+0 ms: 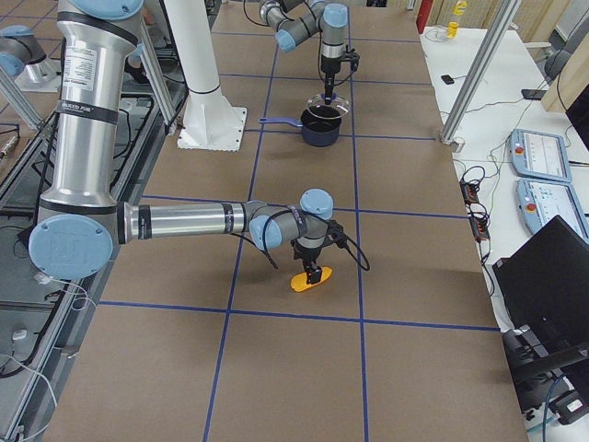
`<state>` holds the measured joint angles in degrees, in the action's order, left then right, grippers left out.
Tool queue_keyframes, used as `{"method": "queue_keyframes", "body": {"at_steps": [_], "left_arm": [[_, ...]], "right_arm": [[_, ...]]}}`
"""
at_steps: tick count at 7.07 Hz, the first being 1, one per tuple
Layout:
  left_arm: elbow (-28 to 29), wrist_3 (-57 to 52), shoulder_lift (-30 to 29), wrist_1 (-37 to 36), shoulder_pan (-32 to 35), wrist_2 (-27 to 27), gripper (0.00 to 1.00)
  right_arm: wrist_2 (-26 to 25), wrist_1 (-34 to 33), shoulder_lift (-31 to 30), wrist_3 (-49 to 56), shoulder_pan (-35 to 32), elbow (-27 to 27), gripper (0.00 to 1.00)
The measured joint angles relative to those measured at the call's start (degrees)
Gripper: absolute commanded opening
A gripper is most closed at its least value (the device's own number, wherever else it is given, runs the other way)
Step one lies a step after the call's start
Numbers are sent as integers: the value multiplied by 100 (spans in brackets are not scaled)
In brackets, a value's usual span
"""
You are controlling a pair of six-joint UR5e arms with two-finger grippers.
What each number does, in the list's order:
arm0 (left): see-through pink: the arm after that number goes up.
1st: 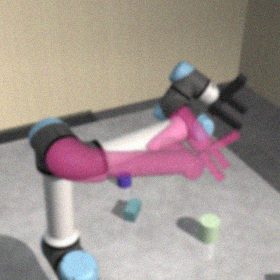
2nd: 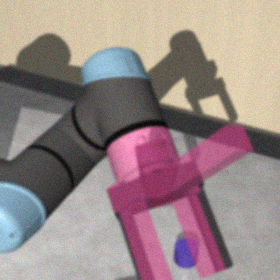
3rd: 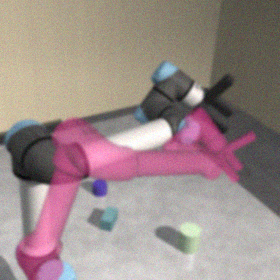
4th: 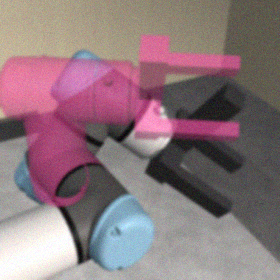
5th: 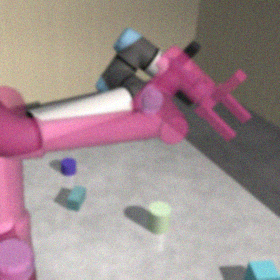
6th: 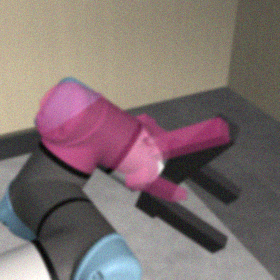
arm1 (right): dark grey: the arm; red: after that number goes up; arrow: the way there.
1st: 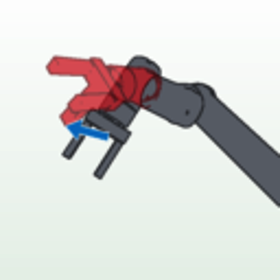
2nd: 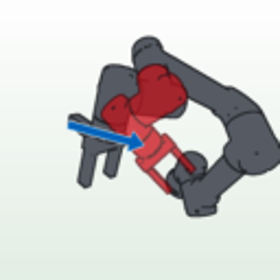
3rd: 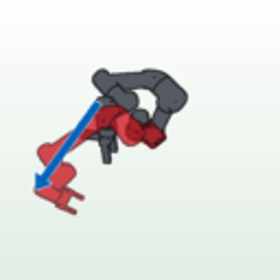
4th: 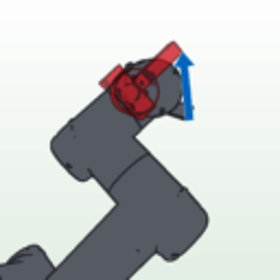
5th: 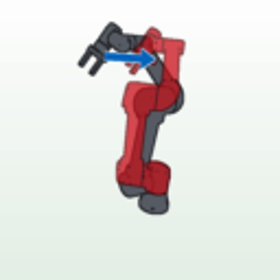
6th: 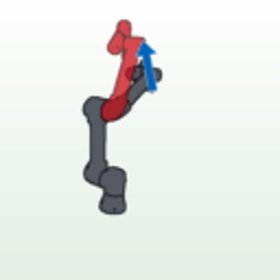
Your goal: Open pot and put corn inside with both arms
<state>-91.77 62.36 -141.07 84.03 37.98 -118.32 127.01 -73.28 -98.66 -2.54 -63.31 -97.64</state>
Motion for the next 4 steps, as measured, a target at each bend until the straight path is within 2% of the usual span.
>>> {"method": "queue_keyframes", "body": {"at_steps": [4], "left_arm": [[-637, -1066, 814, -160, 781, -461, 56]], "right_arm": [[-6, 1, 282, -3, 26, 531, 86]]}}
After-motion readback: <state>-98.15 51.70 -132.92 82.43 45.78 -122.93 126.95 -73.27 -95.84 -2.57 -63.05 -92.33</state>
